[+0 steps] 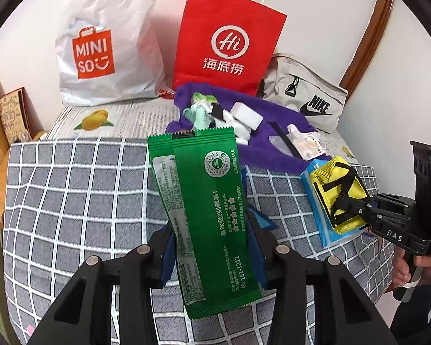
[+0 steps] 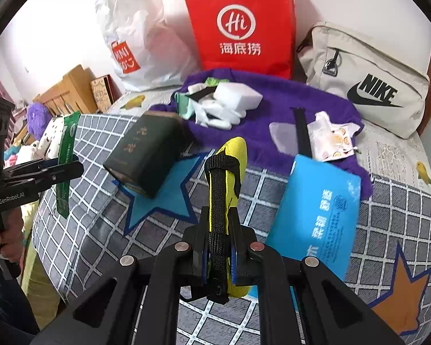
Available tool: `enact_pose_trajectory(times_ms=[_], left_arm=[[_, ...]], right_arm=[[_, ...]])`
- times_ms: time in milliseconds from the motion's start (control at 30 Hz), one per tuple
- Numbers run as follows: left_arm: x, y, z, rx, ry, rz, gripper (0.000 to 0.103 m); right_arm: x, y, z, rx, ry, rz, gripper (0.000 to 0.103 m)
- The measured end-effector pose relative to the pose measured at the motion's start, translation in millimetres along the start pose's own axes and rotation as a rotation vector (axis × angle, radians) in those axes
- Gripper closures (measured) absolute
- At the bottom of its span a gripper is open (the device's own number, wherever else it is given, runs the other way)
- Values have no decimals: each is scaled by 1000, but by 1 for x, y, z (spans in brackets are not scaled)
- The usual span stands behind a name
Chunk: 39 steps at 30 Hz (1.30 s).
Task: Organize soft objects
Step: 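Carry the green pack and yellow pouch over the purple towel with both grippers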
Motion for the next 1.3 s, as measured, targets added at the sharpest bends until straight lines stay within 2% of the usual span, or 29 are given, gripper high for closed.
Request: enact_pose_trajectory(times_ms=[533,1100,1300], left_arm=[[-55,25,17,19,48,12,62],[-96,74,25,33,68,-32,62],[-113,93,33,37,90,-50,62]], right_arm=[[-39,-4,43,40,55,48,92],[-96,47,84,13,117,45,92],[-107,67,106,20,155,18,92]])
Point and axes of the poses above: each gripper's, at about its wrist camera, not at the fingertips, and y roughly the way its jaws point, z to its right, x to its underside, the point moved 2 cm from there along y, roughly the way its jaws point, and after that the axes turned 1 degree about x, right-handed, at the moved point
